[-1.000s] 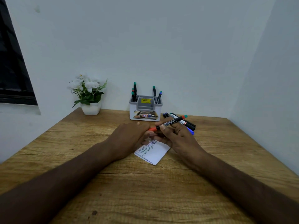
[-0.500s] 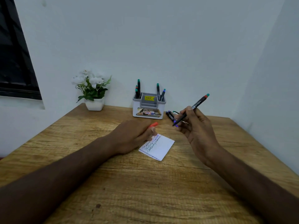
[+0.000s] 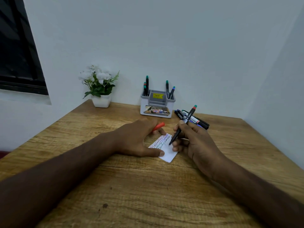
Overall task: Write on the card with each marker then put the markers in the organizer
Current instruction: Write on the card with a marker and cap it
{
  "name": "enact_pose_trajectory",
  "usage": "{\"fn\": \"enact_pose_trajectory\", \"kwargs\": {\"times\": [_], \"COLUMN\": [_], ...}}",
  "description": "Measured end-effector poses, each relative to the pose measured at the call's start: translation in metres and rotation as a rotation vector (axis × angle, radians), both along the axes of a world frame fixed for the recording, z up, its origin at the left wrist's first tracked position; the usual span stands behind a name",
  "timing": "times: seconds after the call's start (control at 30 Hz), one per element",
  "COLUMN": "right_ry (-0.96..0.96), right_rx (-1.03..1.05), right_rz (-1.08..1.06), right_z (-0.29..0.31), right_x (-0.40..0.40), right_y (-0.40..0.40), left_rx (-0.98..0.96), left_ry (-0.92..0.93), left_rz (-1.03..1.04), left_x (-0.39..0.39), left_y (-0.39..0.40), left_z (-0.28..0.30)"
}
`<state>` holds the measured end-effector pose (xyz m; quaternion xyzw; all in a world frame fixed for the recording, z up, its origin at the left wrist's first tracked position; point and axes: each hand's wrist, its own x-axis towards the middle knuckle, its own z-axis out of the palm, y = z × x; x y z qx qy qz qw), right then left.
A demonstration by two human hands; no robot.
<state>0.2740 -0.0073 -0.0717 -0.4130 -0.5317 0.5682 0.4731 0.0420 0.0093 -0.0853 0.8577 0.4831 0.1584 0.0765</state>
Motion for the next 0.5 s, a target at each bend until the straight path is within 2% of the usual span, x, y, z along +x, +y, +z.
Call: {"fn": "enact_pose_trajectory", "kwargs": {"times": [0.13,0.33,0.5], "right_ry": [0.062,0.011,-0.177], "right_rx": [-0.084,-0.142,-0.002], "right_rz": [0.037,0.134,0.202], "right_z": [0.001,0.003,-0.002], "right_x": [-0.003,0.0,0.0], "right_y": [-0.006,-0.005,-0.003], "left_rx": [0.0,-0.038,-0.078], "left_ry": [0.029,0.002,-0.082], "left_rz": [-0.009,-0.056,-0.138], "left_x": [-0.002,-0.015,-0.021], "left_y": [0.0,0.008,0.009], "left_z": [0.003,-0.002,0.005]}}
